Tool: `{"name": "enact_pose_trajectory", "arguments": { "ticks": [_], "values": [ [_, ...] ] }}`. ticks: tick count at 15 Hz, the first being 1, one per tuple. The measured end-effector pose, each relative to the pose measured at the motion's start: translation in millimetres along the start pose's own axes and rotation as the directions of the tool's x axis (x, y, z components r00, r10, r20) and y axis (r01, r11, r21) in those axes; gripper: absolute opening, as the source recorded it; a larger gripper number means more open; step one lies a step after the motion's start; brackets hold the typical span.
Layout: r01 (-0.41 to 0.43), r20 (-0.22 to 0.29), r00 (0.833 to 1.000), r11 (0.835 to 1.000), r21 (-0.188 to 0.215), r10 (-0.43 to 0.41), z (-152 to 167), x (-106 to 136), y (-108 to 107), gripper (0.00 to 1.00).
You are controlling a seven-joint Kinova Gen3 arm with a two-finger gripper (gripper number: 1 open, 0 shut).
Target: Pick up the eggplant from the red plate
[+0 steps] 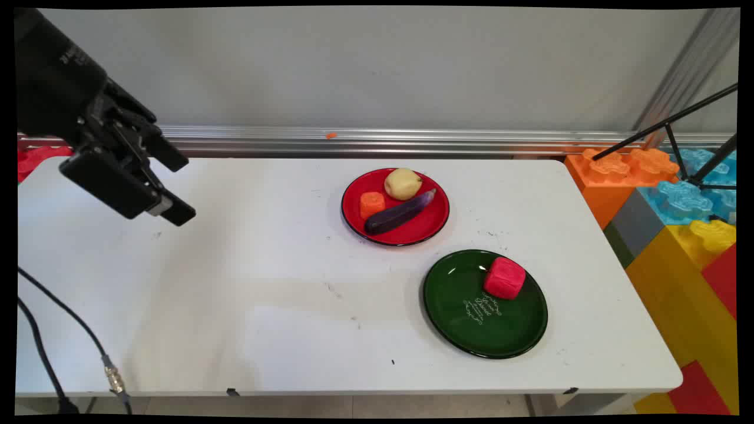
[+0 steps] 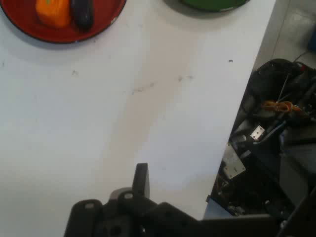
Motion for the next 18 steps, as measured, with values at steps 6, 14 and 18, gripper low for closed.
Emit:
{"name": "enact_pose_trajectory", "arguments": {
  "ticks": [6, 14, 18],
  "values": [
    [-0.032, -0.041, 0.999, 0.999, 0.030, 0.033, 16.2, 16.7, -18.1, 1.00],
    [-0.048, -0.116, 0.992, 0.997, 0.065, 0.055, 80.6, 73.4, -58.6, 1.00],
    [-0.024, -0.131, 0.991, 0.996, 0.087, 0.035, 118.9, 109.1, -73.5, 1.00]
  ]
}}
